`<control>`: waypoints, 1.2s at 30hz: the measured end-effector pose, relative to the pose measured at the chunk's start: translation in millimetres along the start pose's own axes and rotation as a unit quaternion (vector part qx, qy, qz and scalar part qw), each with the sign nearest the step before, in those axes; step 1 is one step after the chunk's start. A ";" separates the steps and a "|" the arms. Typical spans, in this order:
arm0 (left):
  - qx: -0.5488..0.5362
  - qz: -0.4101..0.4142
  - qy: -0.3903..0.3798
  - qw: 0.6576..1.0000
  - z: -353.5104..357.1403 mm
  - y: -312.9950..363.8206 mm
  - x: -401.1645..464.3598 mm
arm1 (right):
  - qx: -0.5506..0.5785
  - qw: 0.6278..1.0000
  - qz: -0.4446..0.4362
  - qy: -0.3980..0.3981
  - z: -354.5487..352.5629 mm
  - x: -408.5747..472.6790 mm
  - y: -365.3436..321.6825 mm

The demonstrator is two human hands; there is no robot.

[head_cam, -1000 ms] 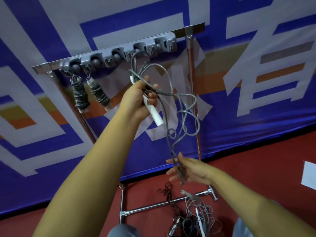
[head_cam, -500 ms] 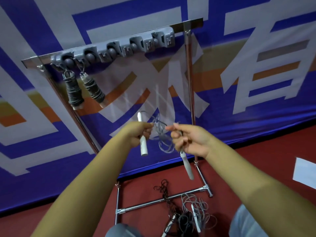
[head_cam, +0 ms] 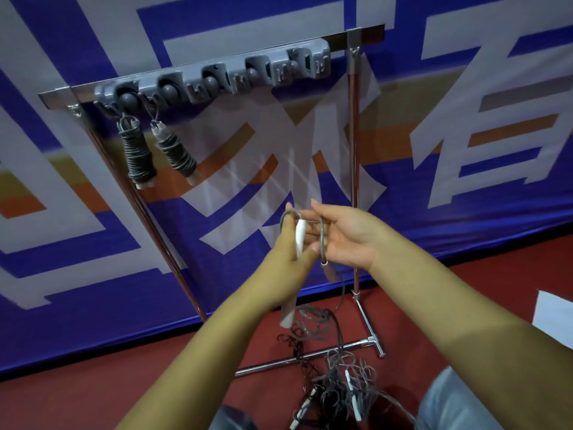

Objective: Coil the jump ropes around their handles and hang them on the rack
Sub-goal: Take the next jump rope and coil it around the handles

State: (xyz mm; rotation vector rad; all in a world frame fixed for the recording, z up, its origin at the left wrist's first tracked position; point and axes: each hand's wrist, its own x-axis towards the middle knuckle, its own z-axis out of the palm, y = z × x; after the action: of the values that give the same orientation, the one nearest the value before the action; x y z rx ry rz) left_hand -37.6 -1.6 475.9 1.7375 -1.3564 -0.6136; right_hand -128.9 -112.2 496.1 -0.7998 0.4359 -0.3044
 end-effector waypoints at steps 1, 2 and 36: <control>0.031 0.031 0.006 0.999 3.2 -3.3 -0.9 | -0.020 1.000 -0.003 -0.002 -0.5 -0.6 0.8; 0.080 0.051 0.013 0.995 4.8 -4.9 -1.1 | -0.046 0.999 -0.009 -0.002 -0.4 -1.8 1.5; -0.569 -0.431 0.293 0.636 18.1 -212.9 1.8 | -0.074 0.974 -0.196 0.086 -0.9 -18.0 -96.6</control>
State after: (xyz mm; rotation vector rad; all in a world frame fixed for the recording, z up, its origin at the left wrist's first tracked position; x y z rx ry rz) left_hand 64.5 7.0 288.4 1.1288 0.4768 -0.9723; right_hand -154.5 -169.0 572.1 -1.0093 0.4639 -0.7197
